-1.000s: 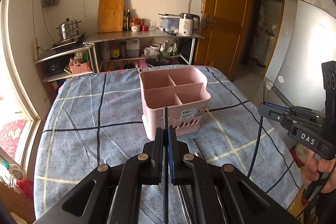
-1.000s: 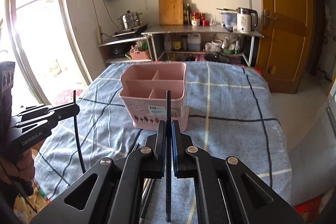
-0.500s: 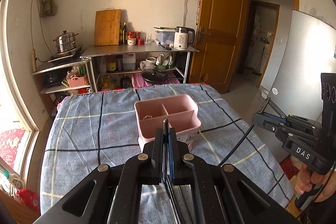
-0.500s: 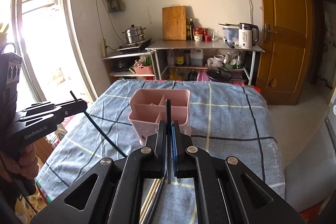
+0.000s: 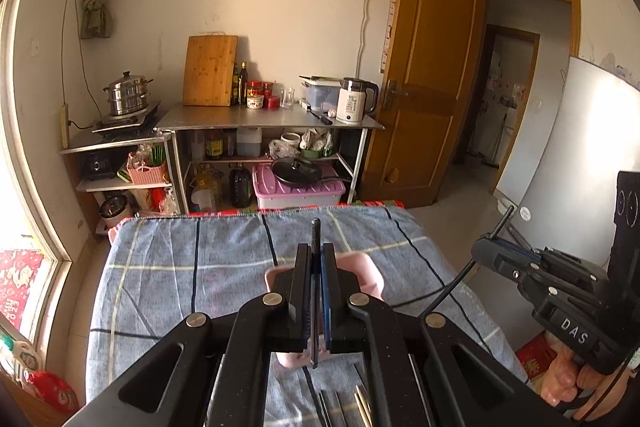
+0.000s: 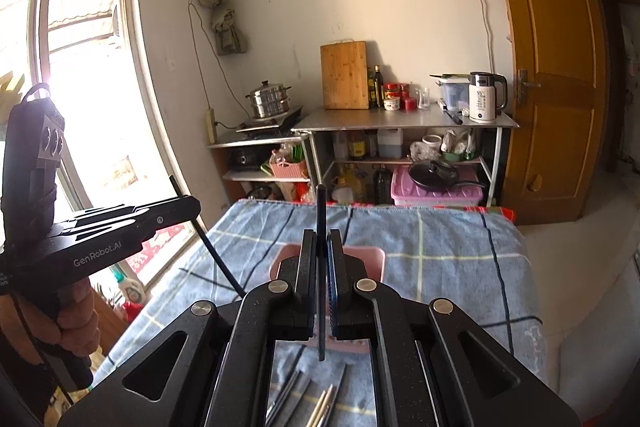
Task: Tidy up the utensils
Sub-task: 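Lift both held black chopsticks and carry them over the pink basket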
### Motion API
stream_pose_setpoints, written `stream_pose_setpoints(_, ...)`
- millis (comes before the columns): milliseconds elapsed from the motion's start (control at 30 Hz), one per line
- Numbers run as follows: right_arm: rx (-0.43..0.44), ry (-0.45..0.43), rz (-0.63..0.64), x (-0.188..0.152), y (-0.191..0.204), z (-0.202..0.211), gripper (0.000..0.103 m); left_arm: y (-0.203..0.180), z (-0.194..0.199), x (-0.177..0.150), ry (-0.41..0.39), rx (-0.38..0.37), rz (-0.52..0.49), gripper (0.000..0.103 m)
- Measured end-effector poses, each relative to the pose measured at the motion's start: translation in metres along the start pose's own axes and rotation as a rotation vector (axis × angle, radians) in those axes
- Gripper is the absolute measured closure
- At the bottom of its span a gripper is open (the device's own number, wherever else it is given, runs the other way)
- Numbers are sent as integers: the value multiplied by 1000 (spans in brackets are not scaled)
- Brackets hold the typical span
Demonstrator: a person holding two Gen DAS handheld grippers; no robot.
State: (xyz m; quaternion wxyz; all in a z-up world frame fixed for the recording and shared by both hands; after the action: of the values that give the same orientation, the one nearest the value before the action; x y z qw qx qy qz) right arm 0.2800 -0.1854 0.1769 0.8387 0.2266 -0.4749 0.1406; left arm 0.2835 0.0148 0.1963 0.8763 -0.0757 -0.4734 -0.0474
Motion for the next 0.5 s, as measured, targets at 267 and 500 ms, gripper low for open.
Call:
stream_pose_setpoints(267, 15, -33, -4, 28, 3, -22, 98, 14, -16, 34, -26, 6, 37, 99)
stream_pose_setpoints(500, 23, -3, -35, 21, -5, -56, 98, 30, -57, 23, 22, 7, 75, 99)
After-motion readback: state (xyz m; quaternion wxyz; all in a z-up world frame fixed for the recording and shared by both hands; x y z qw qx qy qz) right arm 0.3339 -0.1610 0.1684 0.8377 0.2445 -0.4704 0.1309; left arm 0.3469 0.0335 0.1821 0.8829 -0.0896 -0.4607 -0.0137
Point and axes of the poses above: each gripper's, at about its wrist camera, not at the fingertips, and z roughly against the way its jaws point, y to its left, x to its top, the point moved 5 cm from there along -z, roughly the way its jaws point, and after that the axes turned 5 degrees about x, right-handed, at the moved point
